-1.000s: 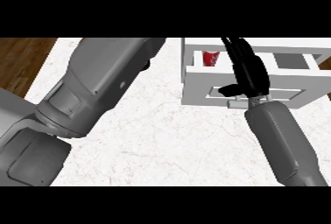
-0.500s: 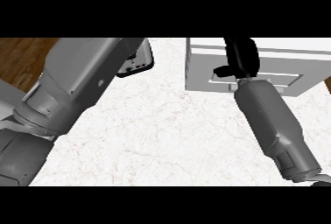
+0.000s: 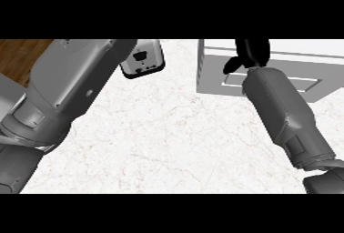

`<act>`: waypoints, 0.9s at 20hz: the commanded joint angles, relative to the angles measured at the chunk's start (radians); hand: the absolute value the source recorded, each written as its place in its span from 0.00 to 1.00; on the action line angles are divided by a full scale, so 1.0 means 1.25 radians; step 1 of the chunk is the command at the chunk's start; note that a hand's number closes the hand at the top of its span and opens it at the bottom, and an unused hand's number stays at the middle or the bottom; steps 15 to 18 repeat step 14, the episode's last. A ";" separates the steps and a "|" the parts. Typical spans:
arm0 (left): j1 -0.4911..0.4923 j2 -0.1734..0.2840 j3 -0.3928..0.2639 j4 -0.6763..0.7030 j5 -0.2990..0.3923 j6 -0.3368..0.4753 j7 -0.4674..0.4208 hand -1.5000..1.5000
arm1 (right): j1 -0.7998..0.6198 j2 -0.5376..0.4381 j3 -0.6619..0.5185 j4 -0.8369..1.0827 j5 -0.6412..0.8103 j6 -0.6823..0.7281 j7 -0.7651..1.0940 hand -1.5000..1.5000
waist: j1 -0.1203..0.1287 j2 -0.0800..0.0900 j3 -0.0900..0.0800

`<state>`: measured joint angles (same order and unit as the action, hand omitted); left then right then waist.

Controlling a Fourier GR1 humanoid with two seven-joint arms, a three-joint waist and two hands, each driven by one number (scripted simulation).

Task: Pick up the can, place it into the drawer and close the drawer

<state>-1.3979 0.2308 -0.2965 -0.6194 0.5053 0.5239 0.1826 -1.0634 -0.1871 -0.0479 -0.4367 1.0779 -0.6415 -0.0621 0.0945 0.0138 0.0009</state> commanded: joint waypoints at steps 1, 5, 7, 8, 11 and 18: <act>0.008 0.033 0.002 -0.040 -0.007 -0.003 0.025 0.00 | -0.084 -0.018 -0.032 0.051 -0.013 -0.022 -0.016 0.00 | 0.004 0.005 0.000; 0.086 0.039 -0.006 -0.091 -0.004 -0.026 0.006 0.00 | -0.107 -0.020 -0.053 0.075 -0.030 -0.026 -0.029 0.00 | 0.021 0.009 0.000; 0.088 0.040 -0.010 -0.118 -0.005 -0.015 0.025 0.00 | -0.117 -0.007 -0.078 0.063 -0.065 -0.021 -0.059 0.00 | 0.025 0.005 0.001; 0.104 0.049 -0.011 -0.133 -0.008 -0.017 0.014 0.00 | -0.119 0.020 -0.087 0.057 -0.082 -0.016 -0.071 0.00 | 0.021 0.002 0.001; 0.145 0.066 -0.017 -0.170 -0.008 -0.020 0.034 0.00 | -0.111 0.000 -0.119 0.054 -0.121 0.003 -0.140 0.00 | 0.015 -0.001 0.001; 0.134 0.082 -0.013 -0.197 -0.002 -0.027 0.070 0.00 | -0.123 0.018 -0.134 0.069 -0.128 -0.018 -0.142 0.00 | 0.024 0.003 0.001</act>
